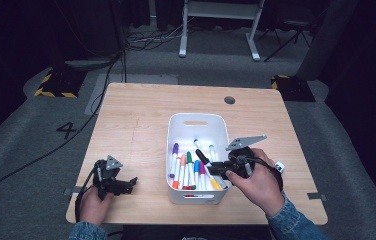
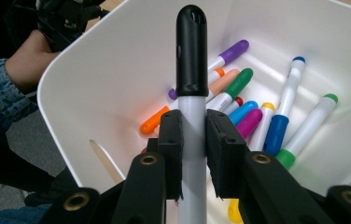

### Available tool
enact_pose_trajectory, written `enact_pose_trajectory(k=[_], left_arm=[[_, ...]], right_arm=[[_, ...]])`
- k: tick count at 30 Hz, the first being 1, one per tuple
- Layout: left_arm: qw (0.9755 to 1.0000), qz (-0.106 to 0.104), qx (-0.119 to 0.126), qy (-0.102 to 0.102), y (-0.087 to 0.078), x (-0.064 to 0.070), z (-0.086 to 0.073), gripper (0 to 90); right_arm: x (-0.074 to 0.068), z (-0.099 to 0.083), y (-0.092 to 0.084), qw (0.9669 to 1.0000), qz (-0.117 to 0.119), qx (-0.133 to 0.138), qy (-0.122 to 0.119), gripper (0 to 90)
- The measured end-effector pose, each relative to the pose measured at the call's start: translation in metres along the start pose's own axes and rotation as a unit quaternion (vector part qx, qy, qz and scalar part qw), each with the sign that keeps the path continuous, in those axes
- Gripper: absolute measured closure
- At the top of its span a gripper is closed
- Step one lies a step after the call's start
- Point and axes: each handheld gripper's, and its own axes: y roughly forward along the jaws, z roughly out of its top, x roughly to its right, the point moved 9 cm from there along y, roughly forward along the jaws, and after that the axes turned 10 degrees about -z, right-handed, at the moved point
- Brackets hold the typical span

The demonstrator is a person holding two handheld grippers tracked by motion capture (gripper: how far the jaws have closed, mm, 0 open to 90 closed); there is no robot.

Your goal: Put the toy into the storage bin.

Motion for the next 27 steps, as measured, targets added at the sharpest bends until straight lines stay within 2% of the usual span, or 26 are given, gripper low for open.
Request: enact_pose_trajectory(k=[5, 6, 7, 9, 11, 13, 17, 22, 27], left_arm=[[1.0, 0.0, 0.0, 0.0, 0.0, 0.0, 0.0, 0.0], [1.0, 0.001, 0.0, 0.0, 0.0, 0.0, 0.0, 0.0], [1.0, 0.0, 0.0, 0.001, 0.0, 0.0, 0.0, 0.0], [1.0, 0.001, 0.0, 0.001, 0.0, 0.0, 0.0, 0.0], [1.0, 0.0, 0.0, 0.001, 0.0, 0.0, 0.0, 0.0], [1.0, 0.0, 0.0, 0.0, 0.0, 0.0, 0.0, 0.0], [1.0, -0.001, 0.0, 0.0, 0.0, 0.0, 0.0, 0.0], [1.0, 0.001, 0.0, 0.0, 0.0, 0.0, 0.0, 0.0], [1.0, 0.001, 0.0, 0.0, 0.0, 0.0, 0.0, 0.0]], right_arm=[[-0.001, -0.006, 0.007, 0.9998, -0.006, -0.018, -0.009, 77.0], [-0.002, -0.008, 0.009, 0.9995, -0.008, -0.028, -0.012, 73.4], [-0.002, -0.01, 0.01, 0.9994, -0.007, -0.031, -0.012, 66.0], [-0.003, -0.007, 0.011, 0.9998, -0.008, -0.012, -0.016, 55.8], [-0.001, -0.004, 0.009, 0.9997, -0.014, 0.0, -0.021, 51.2], [0.004, 0.003, 0.004, 0.999, -0.024, 0.028, -0.026, 45.9], [0.013, 0.008, -0.006, 0.9973, -0.036, 0.052, -0.036, 43.7], [0.024, 0.009, -0.013, 0.9963, -0.047, 0.06, -0.039, 41.9], [0.042, 0.008, -0.023, 0.9943, -0.07, 0.065, -0.046, 41.0]])
